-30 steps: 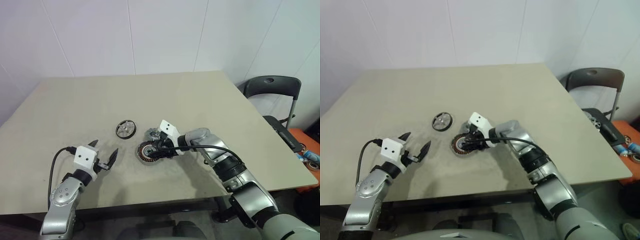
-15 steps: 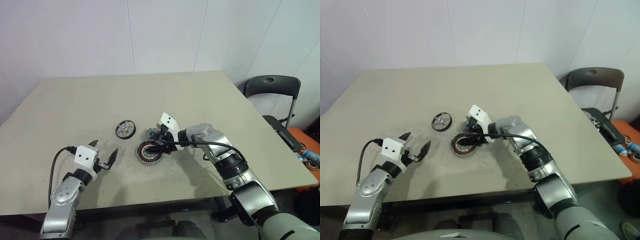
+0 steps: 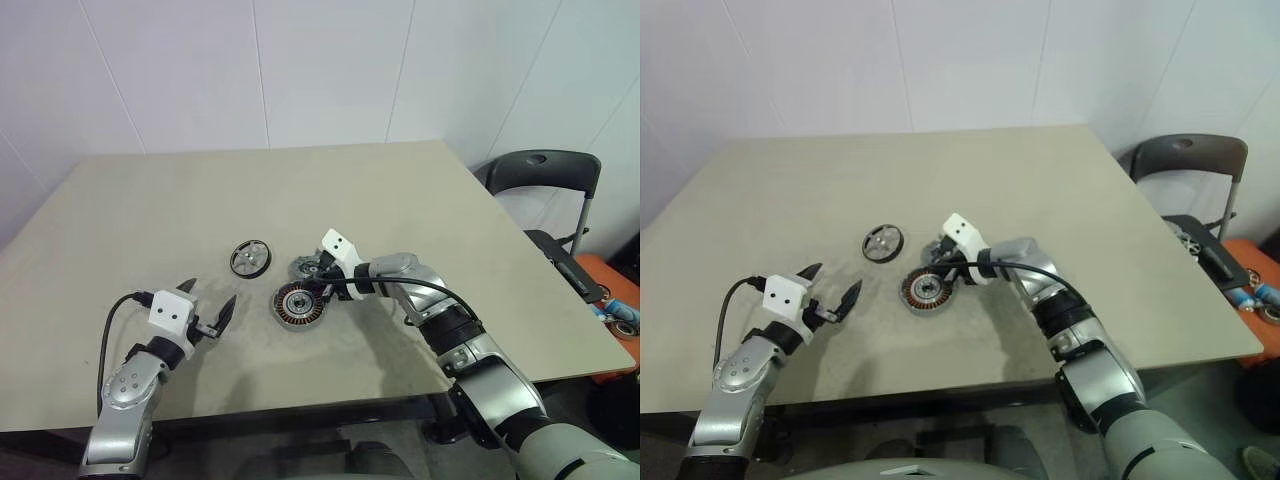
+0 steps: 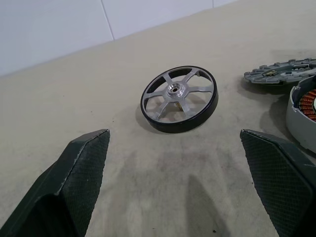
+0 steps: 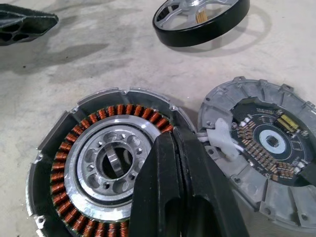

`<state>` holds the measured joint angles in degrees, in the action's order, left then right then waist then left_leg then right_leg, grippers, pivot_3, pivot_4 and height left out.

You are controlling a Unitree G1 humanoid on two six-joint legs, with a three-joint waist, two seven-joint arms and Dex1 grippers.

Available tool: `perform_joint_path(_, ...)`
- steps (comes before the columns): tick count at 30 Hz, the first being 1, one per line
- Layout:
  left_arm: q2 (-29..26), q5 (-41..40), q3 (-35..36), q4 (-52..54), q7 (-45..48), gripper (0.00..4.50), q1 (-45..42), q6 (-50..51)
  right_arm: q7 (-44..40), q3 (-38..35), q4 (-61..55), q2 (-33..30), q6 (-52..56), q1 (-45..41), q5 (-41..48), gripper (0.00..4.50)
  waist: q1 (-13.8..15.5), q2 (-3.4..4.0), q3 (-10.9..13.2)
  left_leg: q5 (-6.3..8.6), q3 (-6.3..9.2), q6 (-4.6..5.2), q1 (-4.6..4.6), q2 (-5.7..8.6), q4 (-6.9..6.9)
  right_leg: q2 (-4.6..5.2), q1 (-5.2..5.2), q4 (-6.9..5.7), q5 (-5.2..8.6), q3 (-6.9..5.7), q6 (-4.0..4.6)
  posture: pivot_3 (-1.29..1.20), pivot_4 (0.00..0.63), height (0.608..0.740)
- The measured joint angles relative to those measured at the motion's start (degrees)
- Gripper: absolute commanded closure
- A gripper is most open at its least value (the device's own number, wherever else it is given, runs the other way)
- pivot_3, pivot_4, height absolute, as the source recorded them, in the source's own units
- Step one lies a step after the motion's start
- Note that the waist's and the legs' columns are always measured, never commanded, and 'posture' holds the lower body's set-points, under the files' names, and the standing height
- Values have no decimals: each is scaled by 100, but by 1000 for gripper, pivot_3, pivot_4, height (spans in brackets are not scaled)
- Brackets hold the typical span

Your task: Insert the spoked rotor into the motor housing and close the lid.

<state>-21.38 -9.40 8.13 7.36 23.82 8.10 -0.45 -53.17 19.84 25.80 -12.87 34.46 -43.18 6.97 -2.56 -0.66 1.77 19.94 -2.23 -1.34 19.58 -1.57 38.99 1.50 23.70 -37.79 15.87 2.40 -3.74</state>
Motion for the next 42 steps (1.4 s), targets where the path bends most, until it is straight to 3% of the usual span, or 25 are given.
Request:
perform_joint_path(26, -2, 0, 0, 2, 25, 0, 22, 3, -554, 251, -397, -141, -187, 329, -114, 4475, 2, -1, -1, 0, 1, 0, -10, 0, 0, 1, -9, 1, 0, 0, 0, 0, 0, 740)
perform_joint_path(35, -2, 1, 0, 4, 23, 0, 21, 9, -240, -343, -268, 132, -32, 350, 235, 4475, 2, 1, 0, 1, 1, 1, 3, 0, -2, 1, 1, 4, 0, -1, 0, 0, 0, 740)
perform_joint_path(42, -2, 1, 0, 4, 25, 0, 20, 10, -257, -331, -269, 168, -5, 352, 250, 4475, 0, 1, 0, 1, 1, 1, 3, -1, -3, 2, 2, 5, 0, -1, 0, 0, 0, 740)
